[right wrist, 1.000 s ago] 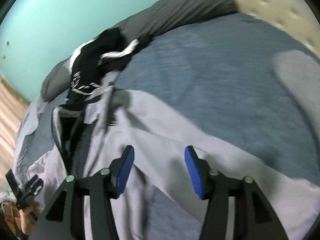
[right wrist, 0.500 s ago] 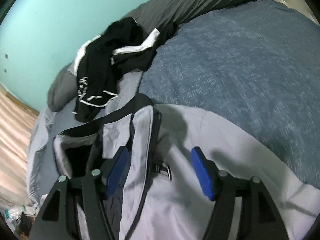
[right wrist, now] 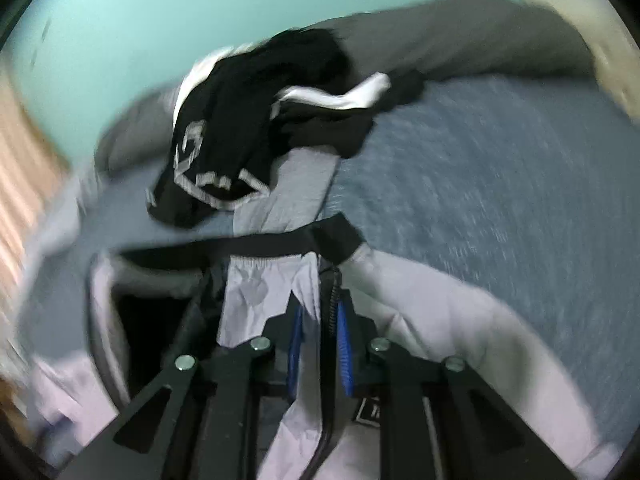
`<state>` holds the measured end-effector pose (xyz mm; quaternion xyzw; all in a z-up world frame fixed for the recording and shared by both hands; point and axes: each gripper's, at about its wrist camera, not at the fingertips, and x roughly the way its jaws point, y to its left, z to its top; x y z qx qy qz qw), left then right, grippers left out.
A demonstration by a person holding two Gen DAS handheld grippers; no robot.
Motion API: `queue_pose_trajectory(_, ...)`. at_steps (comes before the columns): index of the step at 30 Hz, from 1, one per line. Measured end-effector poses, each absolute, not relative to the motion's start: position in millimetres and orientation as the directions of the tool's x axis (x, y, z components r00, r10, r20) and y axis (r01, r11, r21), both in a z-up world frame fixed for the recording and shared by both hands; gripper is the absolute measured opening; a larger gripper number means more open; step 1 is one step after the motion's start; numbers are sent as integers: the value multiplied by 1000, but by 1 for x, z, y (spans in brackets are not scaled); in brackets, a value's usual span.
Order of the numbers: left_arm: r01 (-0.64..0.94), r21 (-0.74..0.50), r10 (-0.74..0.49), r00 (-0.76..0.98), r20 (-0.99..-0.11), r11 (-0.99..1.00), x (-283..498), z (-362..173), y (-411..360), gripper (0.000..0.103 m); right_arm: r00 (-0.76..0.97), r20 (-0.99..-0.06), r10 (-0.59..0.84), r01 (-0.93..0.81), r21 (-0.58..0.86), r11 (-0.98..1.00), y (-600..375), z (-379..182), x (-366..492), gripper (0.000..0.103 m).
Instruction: Fold clothes
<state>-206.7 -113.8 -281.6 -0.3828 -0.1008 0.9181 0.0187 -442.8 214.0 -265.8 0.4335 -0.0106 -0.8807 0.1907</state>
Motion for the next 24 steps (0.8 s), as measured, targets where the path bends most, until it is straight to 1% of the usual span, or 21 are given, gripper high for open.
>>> queue_pose_trajectory(1, 42, -198, 111, -706, -700, -979, -207, -282, -113, 103, -537, -773, -340, 380, 138, -915, 196, -266, -443, 15)
queue_pose_trajectory(2, 41, -196, 110, -705, -700, -980, -208, -282, -113, 103, -521, -778, -351, 415, 129, -901, 183, -268, -442, 15)
queue_pose_trajectory(5, 36, -195, 113, -704, -701, -980, -209, -283, -111, 103, -473, -789, -392, 476, 145, -868, 151, -276, -443, 15)
queue_pose_trajectory(7, 39, -194, 111, -705, -701, -980, -210, -282, -111, 103, -442, -801, -404, 482, 168, -860, 139, -285, -446, 15)
queue_pose_trajectory(11, 39, -195, 111, -707, -698, -980, -210, -282, -111, 103, -432, -752, -498, 469, 284, -836, 140, -288, -457, 15)
queue_pose_trajectory(12, 39, -196, 112, -706, -700, -980, -211, -282, -111, 103, -434, -746, -505, 462, 297, -836, 141, -288, -461, 15)
queue_pose_trajectory(13, 37, -198, 115, -705, -700, -980, -211, -282, -110, 103, -436, -739, -513, 455, 311, -834, 142, -287, -464, 18)
queue_pose_trajectory(15, 31, -196, 118, -704, -701, -980, -212, -282, -108, 103, -432, -744, -510, 436, 323, -840, 144, -289, -469, 18)
queue_pose_trajectory(17, 27, -196, 121, -702, -702, -980, -213, -282, -106, 103, -455, -716, -530, 402, 366, -839, 155, -284, -470, 40)
queue_pose_trajectory(18, 26, -199, 124, -702, -702, -980, -213, -282, -105, 103, -466, -703, -537, 388, 383, -838, 160, -281, -470, 60)
queue_pose_trajectory(19, 28, -202, 124, -703, -700, -979, -213, -281, -105, 103, -478, -690, -544, 374, 400, -836, 165, -277, -469, 62)
queue_pose_trajectory(21, 27, -202, 124, -706, -697, -979, -212, -280, -102, 103, -519, -645, -561, 381, 412, -827, 176, -263, -459, 62)
queue_pose_trajectory(24, 15, -178, 117, -701, -704, -984, -210, -282, -97, 103, -564, -625, -540, 357, 405, -842, 199, -250, -433, 62)
